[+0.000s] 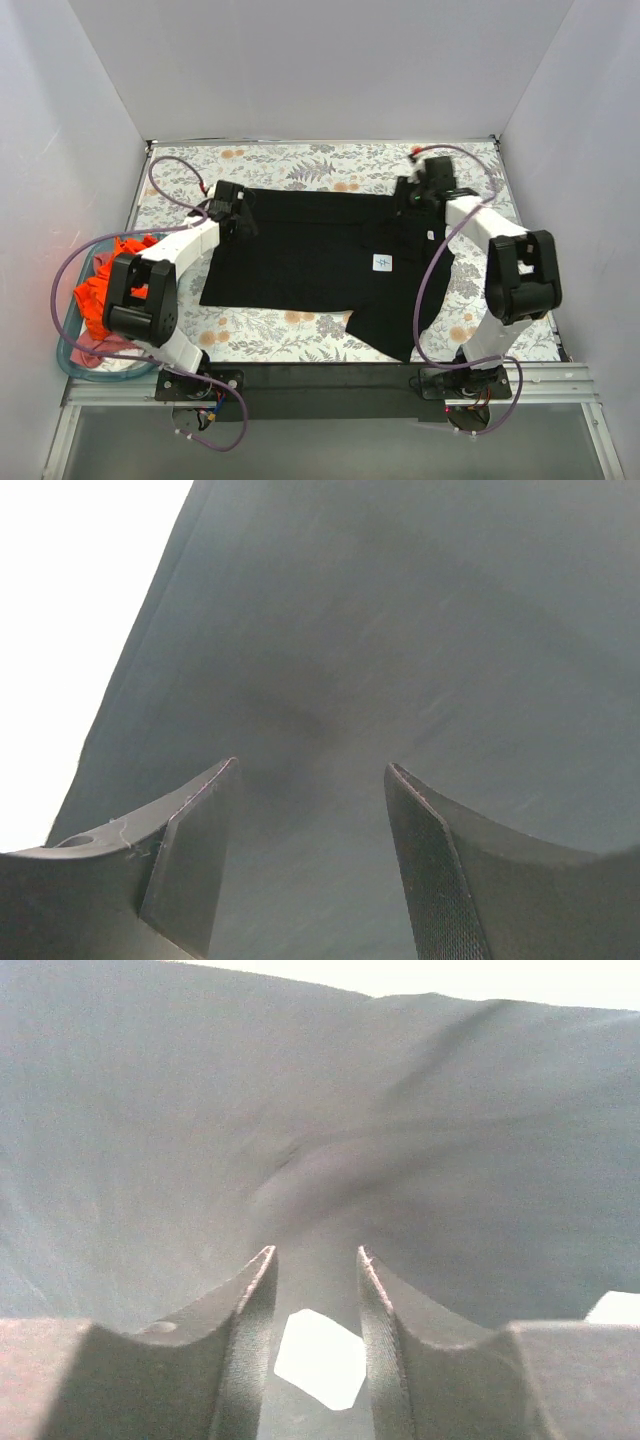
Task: Fold and stack the t-shirts
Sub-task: Fold the tshirt
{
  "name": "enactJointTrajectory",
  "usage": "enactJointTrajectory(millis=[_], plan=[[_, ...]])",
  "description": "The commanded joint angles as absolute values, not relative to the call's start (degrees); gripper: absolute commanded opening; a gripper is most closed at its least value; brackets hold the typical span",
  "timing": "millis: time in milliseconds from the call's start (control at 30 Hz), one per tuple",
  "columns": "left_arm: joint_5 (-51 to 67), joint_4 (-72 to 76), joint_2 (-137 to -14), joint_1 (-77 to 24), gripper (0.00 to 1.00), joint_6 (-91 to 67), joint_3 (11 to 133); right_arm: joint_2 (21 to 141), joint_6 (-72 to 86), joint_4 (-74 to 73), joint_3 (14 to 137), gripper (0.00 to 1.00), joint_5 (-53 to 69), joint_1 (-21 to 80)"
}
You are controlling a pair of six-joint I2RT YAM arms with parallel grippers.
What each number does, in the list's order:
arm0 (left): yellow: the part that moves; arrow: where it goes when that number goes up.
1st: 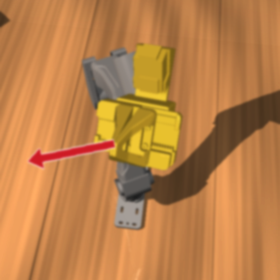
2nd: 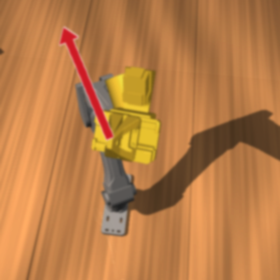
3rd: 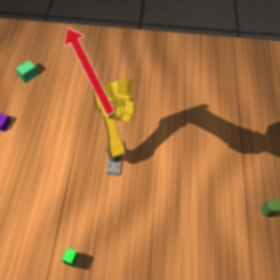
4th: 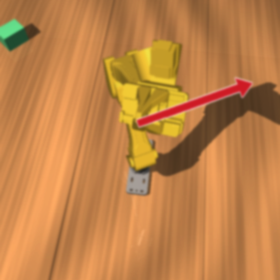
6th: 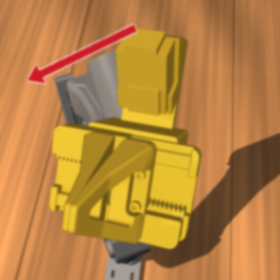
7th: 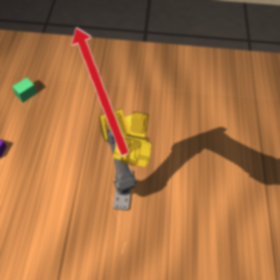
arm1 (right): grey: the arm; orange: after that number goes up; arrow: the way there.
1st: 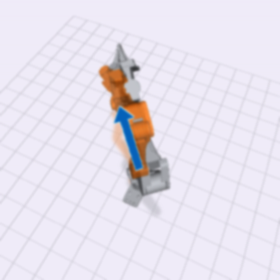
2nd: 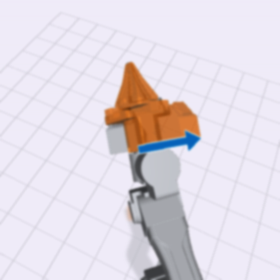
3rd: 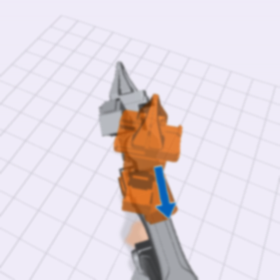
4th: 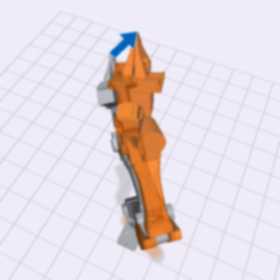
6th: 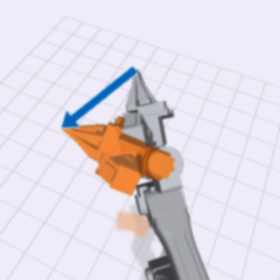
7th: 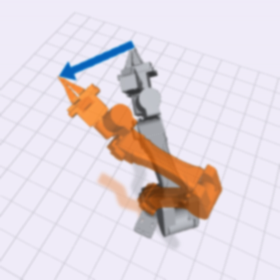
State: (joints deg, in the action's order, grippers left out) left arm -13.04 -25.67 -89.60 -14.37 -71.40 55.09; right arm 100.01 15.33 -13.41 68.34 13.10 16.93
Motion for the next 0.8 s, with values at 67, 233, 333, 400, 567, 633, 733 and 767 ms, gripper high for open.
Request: enactJointTrajectory(millis=[67, 233, 333, 400, 567, 633, 733, 767], plan=[[-12.7, -23.7, -97.8, -12.9, 0.58, -72.1, 69.0, 96.0, 21.8, 3.9, 62.1, 0.46, 23.0, 0.6], [-13.0, -24.2, -110.0, -12.0, 0.56, -71.3, 82.1, 98.9, 27.7, 13.7, 59.5, 0.48, 25.8, -9.7], [-13.4, -24.2, -115.1, -11.1, 0.55, -70.0, 86.9, 101.7, 29.6, 18.4, 59.2, 0.48, 26.2, -12.7], [-13.4, -24.3, -117.1, -10.6, 0.55, -69.5, 89.0, 104.3, 30.7, 21.1, 60.0, 0.48, 27.8, -14.4], [-13.4, -23.8, -121.5, -9.8, 0.55, -69.7, 89.8, 110.5, 33.3, 24.2, 63.1, 0.47, 30.6, -15.7], [-13.3, -23.9, -122.4, -9.8, 0.55, -69.9, 89.8, 112.1, 34.2, 25.8, 64.5, 0.47, 31.9, -15.8], [-13.4, -23.8, -123.3, -9.8, 0.54, -69.7, 89.6, 115.0, 36.5, 27.9, 65.9, 0.46, 34.0, -15.8], [-13.5, -23.8, -123.4, -9.8, 0.55, -69.7, 89.1, 116.2, 36.8, 28.9, 66.1, 0.46, 34.3, -15.9]])
